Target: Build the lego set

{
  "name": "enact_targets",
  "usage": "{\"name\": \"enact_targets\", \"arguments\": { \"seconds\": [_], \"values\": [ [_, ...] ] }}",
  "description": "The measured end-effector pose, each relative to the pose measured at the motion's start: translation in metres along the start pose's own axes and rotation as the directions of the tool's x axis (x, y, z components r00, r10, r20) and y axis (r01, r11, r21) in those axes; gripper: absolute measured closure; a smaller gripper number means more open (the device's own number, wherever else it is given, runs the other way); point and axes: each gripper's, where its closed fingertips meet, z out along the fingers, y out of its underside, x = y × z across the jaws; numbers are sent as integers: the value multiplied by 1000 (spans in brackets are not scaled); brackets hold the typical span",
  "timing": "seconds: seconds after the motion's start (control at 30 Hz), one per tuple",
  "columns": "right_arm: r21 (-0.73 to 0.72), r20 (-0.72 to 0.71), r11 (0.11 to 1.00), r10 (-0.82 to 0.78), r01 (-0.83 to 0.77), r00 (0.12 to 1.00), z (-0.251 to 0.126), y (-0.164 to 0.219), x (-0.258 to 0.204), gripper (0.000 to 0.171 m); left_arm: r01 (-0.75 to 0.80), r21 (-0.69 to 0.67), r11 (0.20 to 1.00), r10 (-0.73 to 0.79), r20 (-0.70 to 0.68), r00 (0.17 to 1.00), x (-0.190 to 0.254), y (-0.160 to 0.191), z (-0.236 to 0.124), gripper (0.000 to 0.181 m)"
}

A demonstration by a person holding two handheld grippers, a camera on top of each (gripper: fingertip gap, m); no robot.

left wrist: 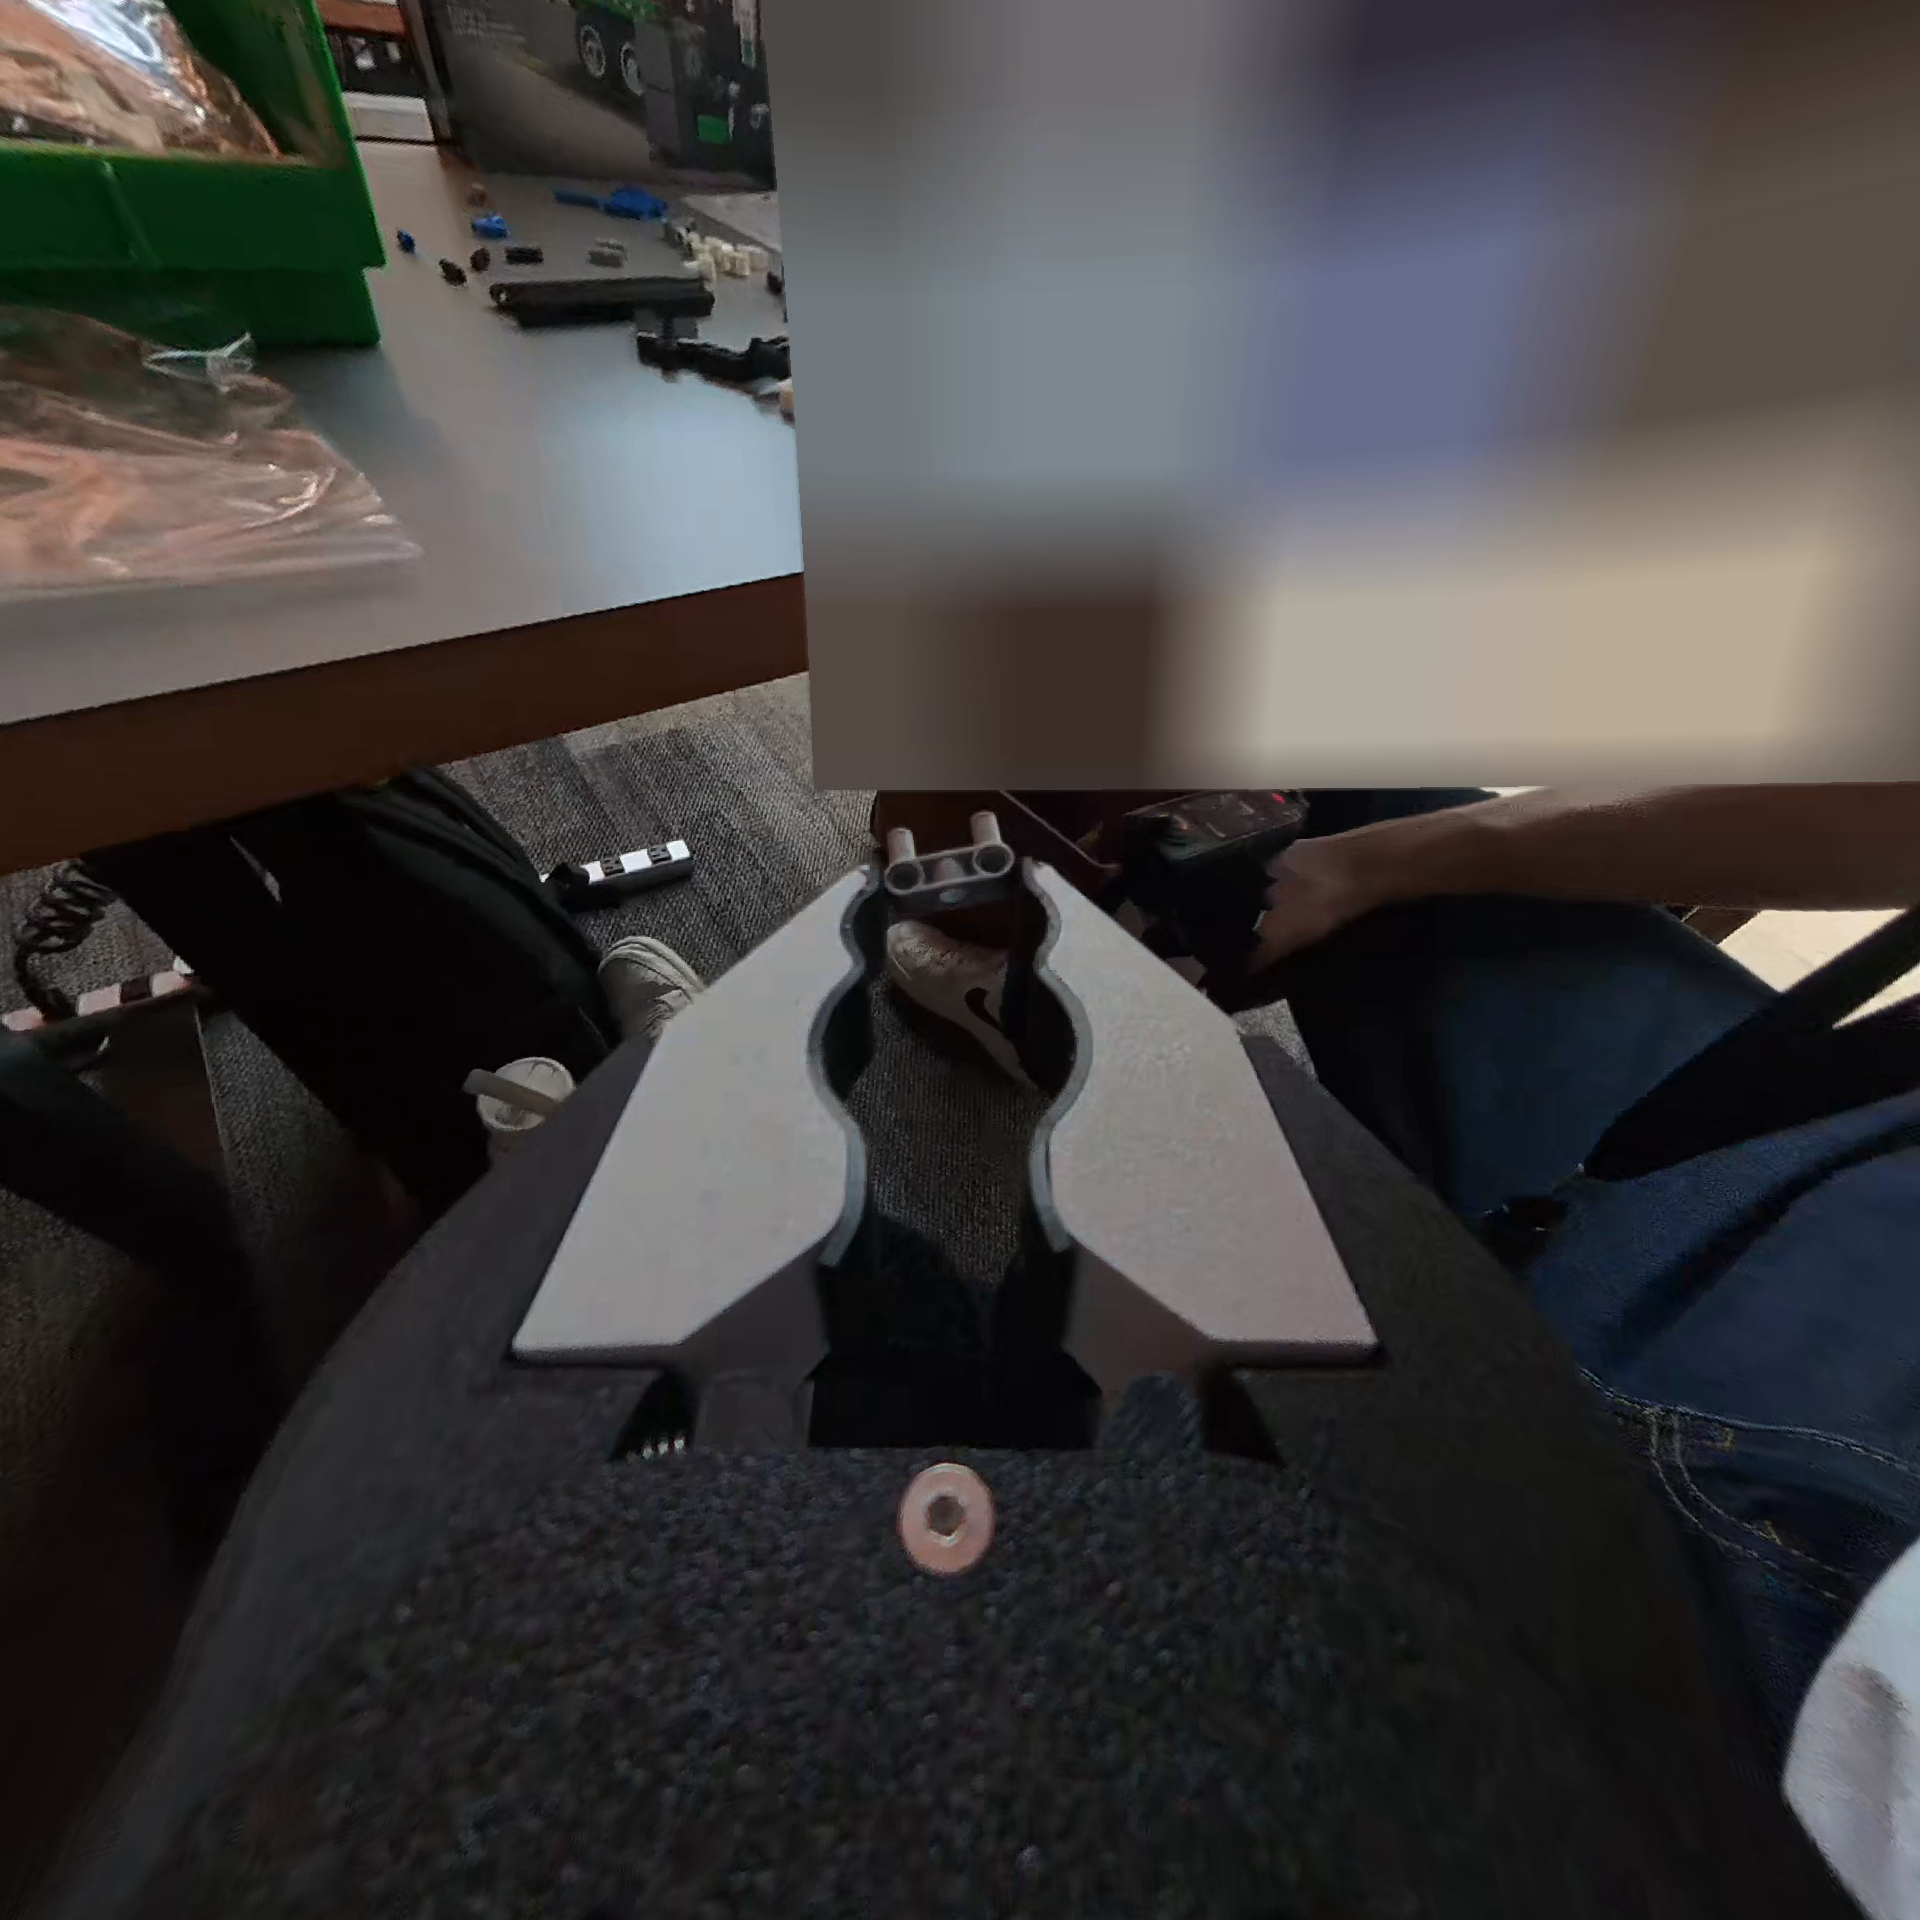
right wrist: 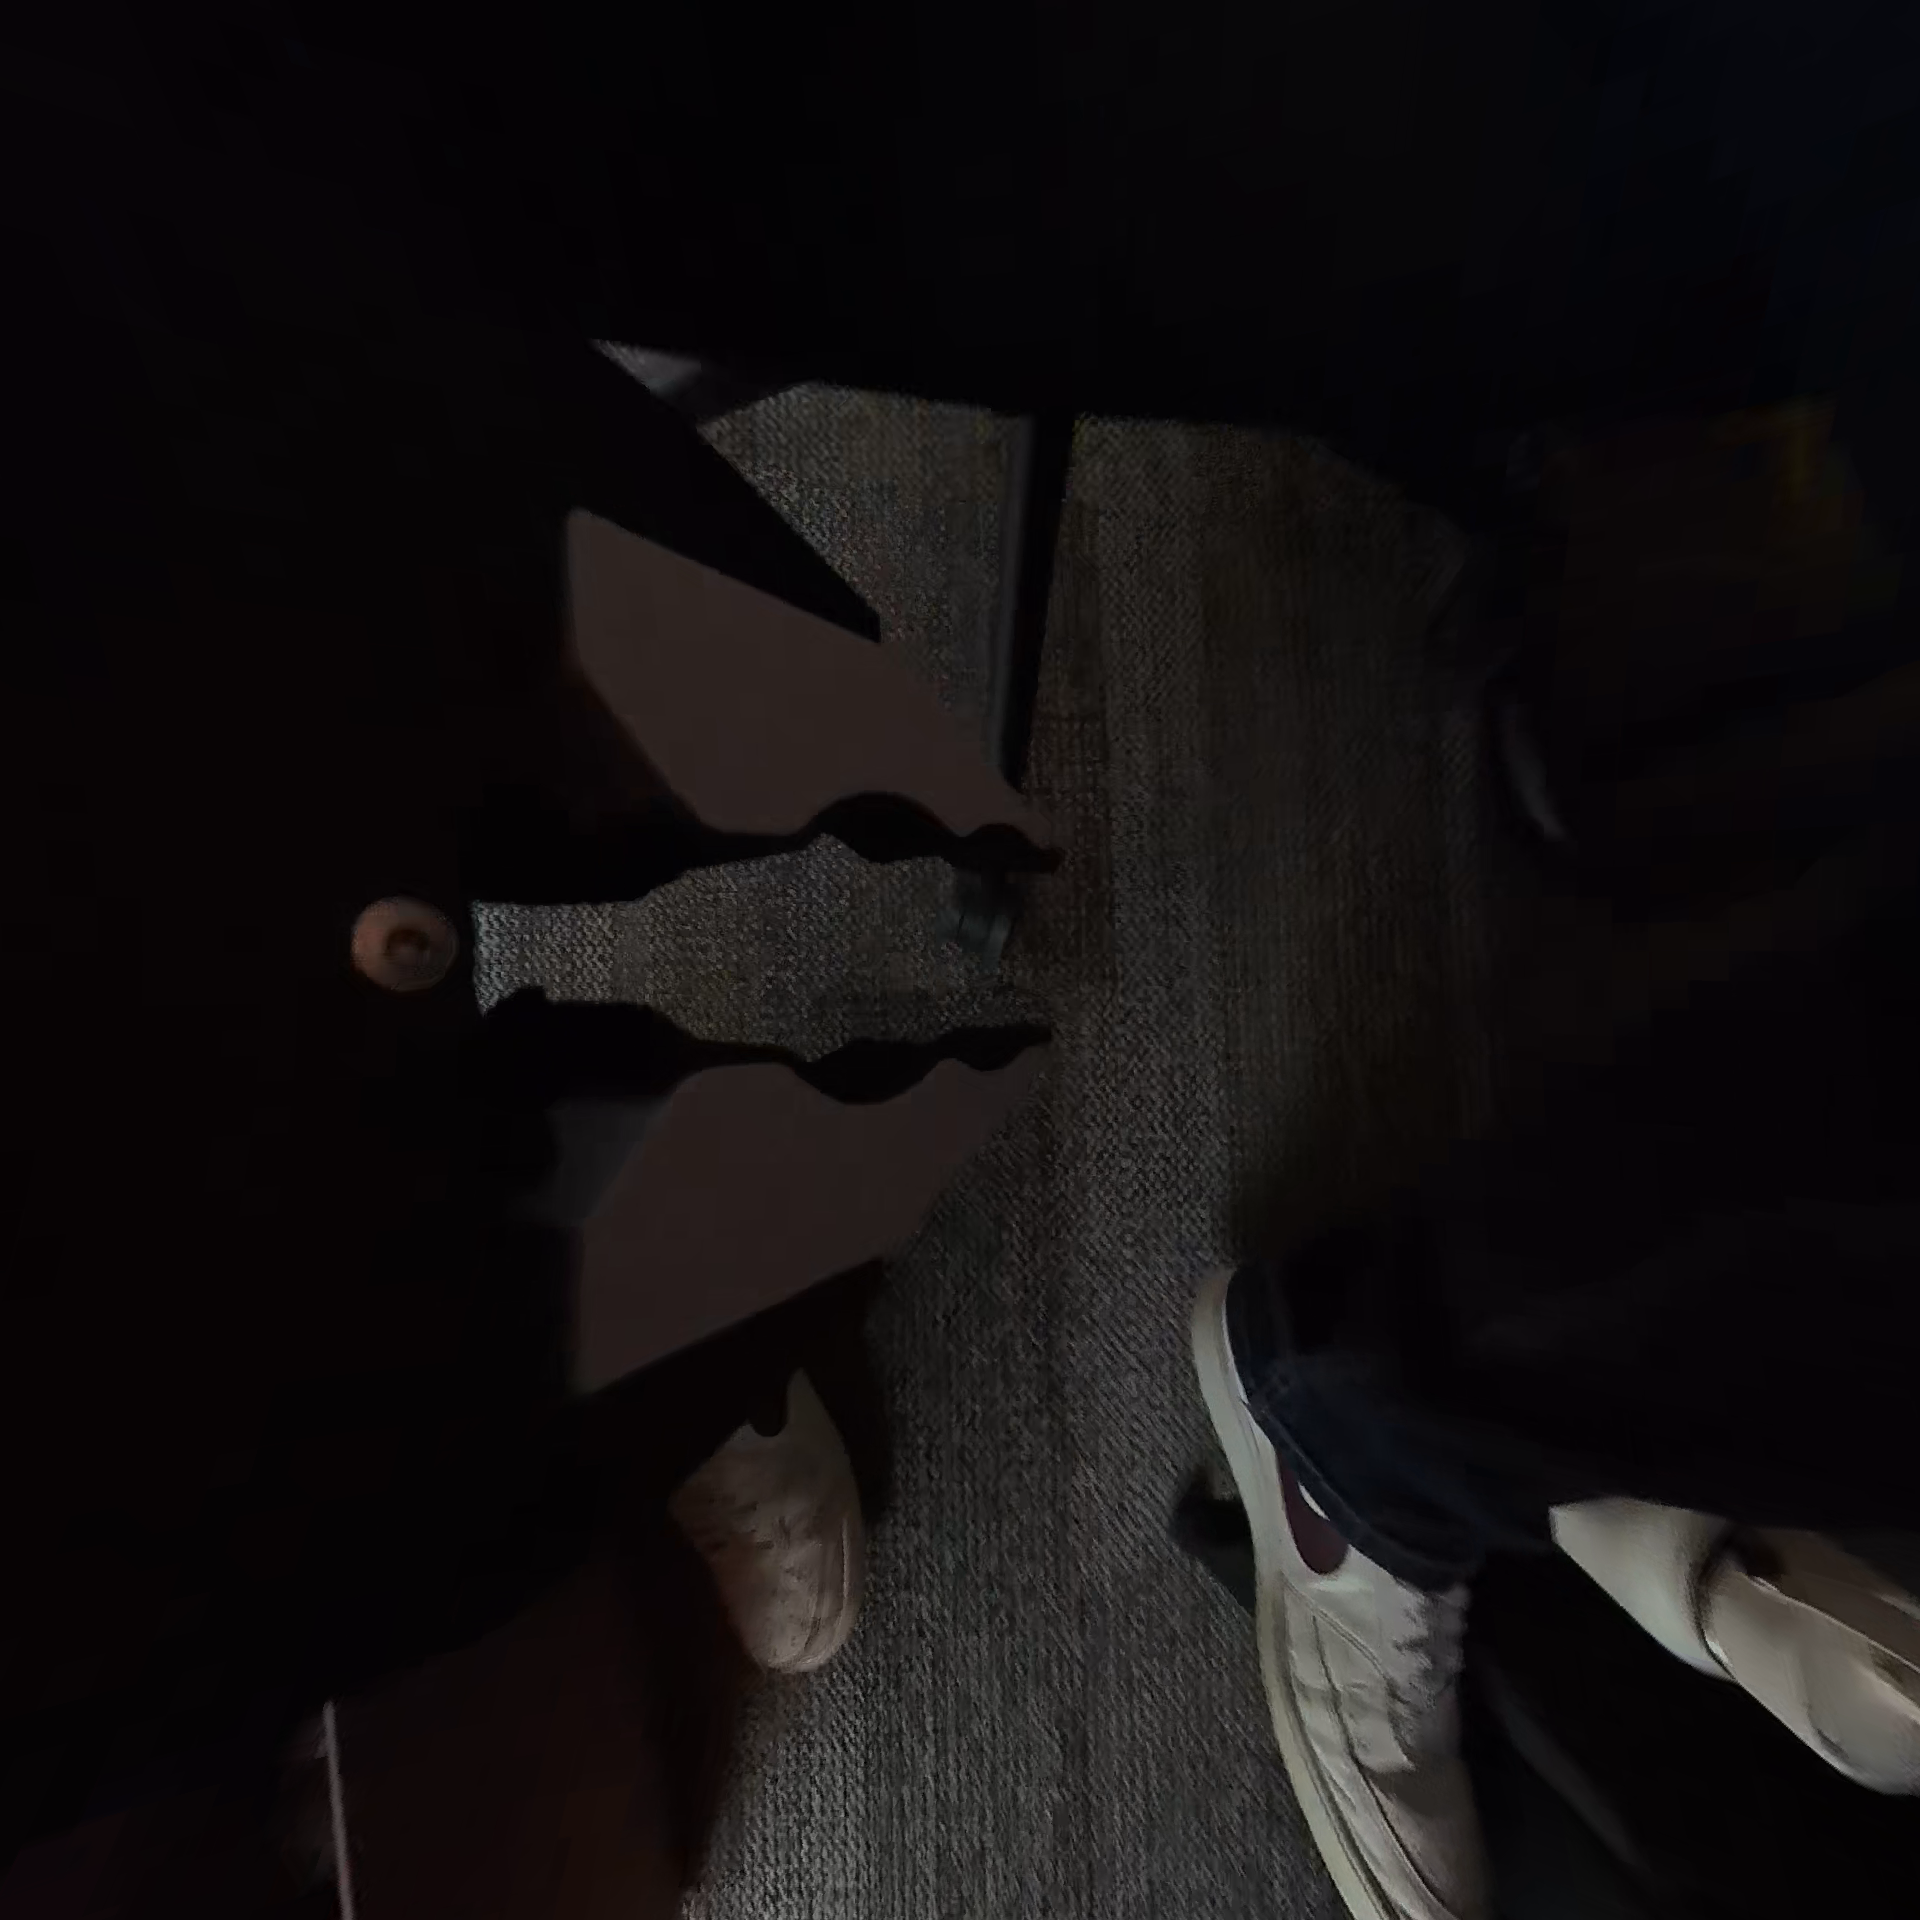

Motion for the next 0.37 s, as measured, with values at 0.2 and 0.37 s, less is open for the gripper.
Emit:
{"name": "enact_targets", "arguments": {
  "seconds": [0.2, 0.37],
  "values": [
    [-53, -20, 998, 42, -43, 999, 29, -11, 38, 147, -63, -102, 993, 66, 23, 998, -10, 20, 3, 159],
    [53, -39, 976, 214, -212, 976, 25, -25, 48, 144, -44, -118, 992, 45, 6, 999, -7, 27, -5, 159]
  ]
}}
